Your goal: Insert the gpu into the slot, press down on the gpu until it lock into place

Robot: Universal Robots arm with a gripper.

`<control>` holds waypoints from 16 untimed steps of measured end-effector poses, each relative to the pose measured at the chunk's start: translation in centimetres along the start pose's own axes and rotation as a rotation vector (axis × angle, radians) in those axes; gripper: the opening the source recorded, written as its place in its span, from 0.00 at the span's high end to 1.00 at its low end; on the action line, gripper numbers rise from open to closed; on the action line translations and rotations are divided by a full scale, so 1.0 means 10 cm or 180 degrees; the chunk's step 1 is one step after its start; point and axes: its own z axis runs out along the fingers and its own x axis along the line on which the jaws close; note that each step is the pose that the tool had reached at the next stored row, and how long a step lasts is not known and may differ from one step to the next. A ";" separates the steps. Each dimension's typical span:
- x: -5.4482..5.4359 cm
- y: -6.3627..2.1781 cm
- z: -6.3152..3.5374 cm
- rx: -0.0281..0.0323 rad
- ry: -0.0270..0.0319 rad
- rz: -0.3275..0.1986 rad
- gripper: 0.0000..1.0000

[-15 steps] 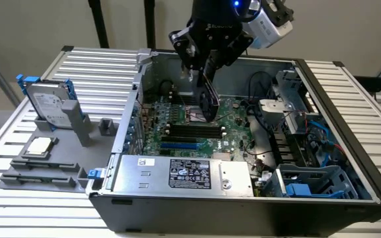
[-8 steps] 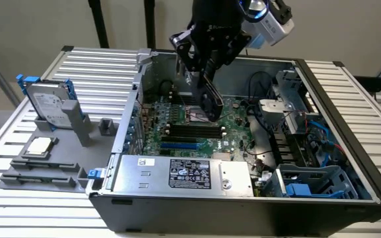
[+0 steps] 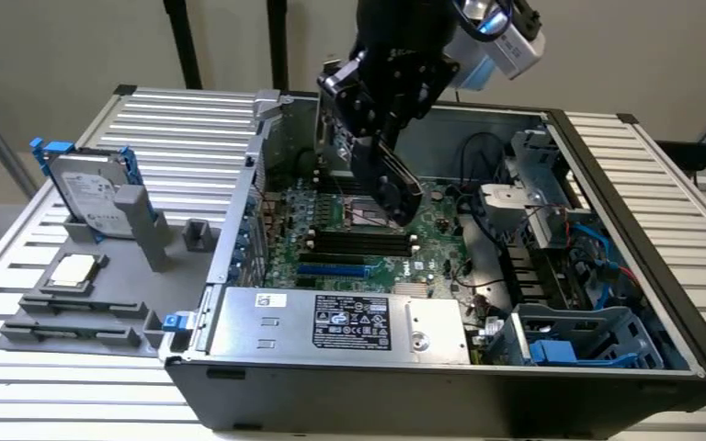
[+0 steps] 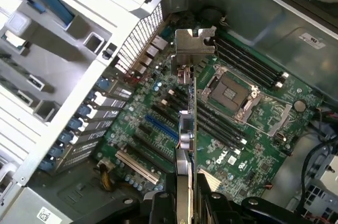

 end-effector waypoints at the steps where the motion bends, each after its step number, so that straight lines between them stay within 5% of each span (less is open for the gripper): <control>1: 0.00 0.000 0.002 0.0003 0.0002 -0.0059 0.74; 10: 0.00 -0.001 0.010 0.0037 0.0006 -0.0579 0.74; 16: 0.00 -0.001 0.019 0.0076 -0.0009 -0.0928 0.74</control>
